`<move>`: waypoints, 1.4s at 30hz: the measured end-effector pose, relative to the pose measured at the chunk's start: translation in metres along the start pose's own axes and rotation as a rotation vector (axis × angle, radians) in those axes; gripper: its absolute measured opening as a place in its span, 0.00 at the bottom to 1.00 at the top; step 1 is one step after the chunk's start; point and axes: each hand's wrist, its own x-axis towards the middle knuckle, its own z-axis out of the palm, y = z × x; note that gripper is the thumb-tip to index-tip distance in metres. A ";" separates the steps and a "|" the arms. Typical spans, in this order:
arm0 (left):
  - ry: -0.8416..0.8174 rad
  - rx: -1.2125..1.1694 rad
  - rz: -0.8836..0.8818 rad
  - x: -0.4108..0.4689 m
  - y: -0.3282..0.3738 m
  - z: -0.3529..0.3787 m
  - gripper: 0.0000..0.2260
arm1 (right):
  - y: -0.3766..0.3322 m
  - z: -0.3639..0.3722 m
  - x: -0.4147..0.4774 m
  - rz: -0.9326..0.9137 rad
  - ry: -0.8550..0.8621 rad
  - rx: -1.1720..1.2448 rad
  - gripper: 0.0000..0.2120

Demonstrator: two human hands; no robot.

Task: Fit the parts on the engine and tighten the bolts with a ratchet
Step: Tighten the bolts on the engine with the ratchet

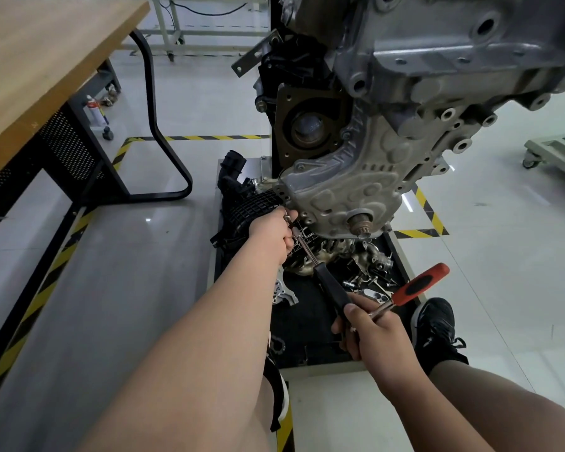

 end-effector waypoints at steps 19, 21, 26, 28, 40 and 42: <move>0.037 0.007 0.182 0.006 -0.006 0.003 0.11 | -0.005 0.010 -0.005 0.007 0.060 0.013 0.12; 0.039 -0.004 0.181 0.006 -0.006 0.003 0.11 | -0.005 0.013 -0.006 0.001 0.066 0.016 0.12; 0.011 0.010 0.189 0.007 -0.007 0.002 0.10 | -0.006 0.018 -0.005 0.008 0.085 0.036 0.12; 0.004 0.030 0.216 0.008 -0.007 0.000 0.10 | -0.006 0.021 -0.005 0.011 0.096 0.050 0.12; -0.079 -0.065 0.120 0.019 -0.003 -0.008 0.04 | -0.009 0.039 -0.004 0.048 0.127 0.079 0.12; -0.081 -0.091 0.096 0.020 -0.002 -0.008 0.04 | -0.009 0.043 -0.003 0.057 0.131 0.089 0.11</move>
